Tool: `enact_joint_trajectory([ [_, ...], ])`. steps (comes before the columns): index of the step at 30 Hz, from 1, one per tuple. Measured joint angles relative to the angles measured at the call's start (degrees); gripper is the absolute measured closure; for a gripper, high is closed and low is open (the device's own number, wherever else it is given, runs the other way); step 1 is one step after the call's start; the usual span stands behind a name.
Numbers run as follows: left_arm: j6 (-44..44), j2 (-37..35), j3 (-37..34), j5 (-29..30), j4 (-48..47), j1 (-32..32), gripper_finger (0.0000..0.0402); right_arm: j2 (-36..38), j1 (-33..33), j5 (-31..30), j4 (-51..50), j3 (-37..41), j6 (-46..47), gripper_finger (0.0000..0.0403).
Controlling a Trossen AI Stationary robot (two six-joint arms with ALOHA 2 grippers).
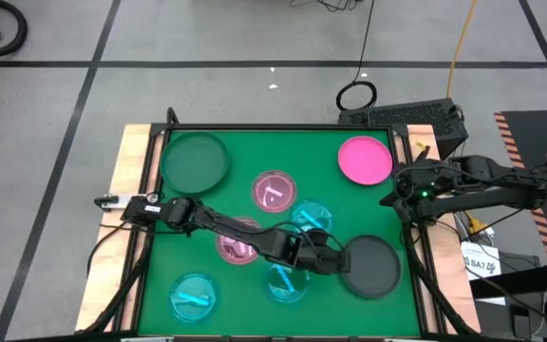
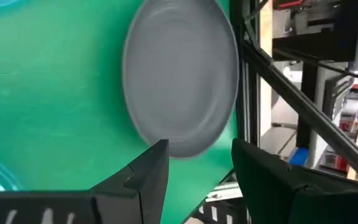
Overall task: Stack plastic plates
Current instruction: Stack the black plate on top of the dark green plate
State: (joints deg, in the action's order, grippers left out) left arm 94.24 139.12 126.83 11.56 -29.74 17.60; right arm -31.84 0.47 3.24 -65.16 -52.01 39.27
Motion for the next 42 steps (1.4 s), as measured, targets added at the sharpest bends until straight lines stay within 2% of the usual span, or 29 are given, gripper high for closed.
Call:
enact_joint_trajectory([
  [11, 1.4, 0.6, -0.3, -0.4, -3.4, -1.4, 0.022, 1.1, 0.0, 0.0, -1.3, 0.0, 0.3, 0.0392],
  [15, 0.3, 2.6, -0.3, -3.1, -0.3, -3.1, 0.022, 1.1, 0.0, 0.0, -1.4, 0.0, 0.0, 0.0392],
  [21, 1.4, 6.1, -0.3, -2.5, 8.5, -3.5, 0.022, 1.6, 0.0, 0.0, -1.7, 0.0, 0.0, 0.0388],
  [38, -1.5, 8.9, -0.3, -1.2, 10.3, -2.5, 0.022, 1.5, 0.0, -1.4, -1.9, 0.0, 0.9, 0.0362],
  [42, -2.9, 9.4, -0.3, -3.3, 10.7, -2.6, 0.022, 1.5, 0.0, -3.2, -1.9, 0.0, 2.0, 0.0362],
])
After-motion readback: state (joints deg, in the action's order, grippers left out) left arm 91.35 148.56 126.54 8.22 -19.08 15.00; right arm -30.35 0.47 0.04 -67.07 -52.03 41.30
